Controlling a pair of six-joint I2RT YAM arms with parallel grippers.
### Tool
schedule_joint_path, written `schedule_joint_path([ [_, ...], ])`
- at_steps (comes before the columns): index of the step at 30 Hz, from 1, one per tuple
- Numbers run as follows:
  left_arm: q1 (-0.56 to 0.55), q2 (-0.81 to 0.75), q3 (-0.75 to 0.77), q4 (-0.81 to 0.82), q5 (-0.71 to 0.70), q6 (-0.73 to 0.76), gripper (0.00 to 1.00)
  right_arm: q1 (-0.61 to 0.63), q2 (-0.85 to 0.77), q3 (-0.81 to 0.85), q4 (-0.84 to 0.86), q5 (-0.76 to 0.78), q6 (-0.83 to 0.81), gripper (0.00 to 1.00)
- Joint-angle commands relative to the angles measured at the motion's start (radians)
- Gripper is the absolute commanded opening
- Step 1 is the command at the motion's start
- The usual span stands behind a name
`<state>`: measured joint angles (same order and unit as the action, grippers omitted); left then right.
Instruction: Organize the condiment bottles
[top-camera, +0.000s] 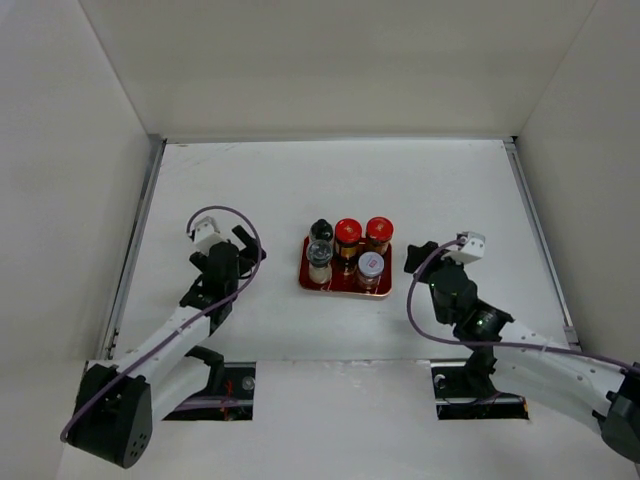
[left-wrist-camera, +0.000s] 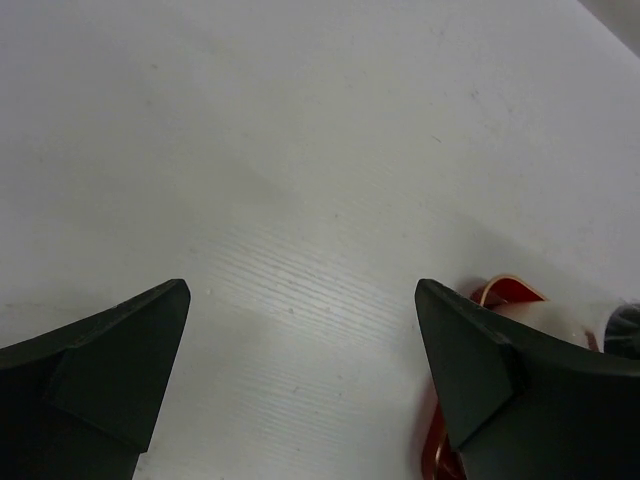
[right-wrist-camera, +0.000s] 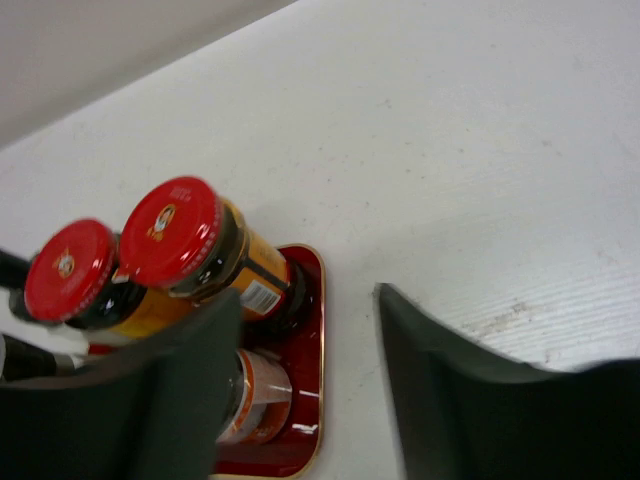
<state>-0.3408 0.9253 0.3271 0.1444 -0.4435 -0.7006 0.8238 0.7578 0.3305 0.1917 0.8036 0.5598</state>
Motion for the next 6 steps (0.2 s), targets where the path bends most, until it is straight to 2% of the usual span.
schedule_joint_path([
  [1, -0.033, -0.009, 0.010, 0.032, 0.060, -0.027, 1.00, -0.048, -0.034, -0.024, -0.009, 0.017, 0.041, 0.71],
  [3, -0.062, -0.011, 0.010, 0.032, 0.032, -0.020, 1.00, -0.062, -0.020, -0.025, -0.011, -0.009, 0.051, 0.85],
  [6, -0.097, 0.016, 0.027, 0.023, -0.009, -0.008, 1.00, -0.064, 0.015, -0.013, -0.011, -0.023, 0.051, 0.94],
])
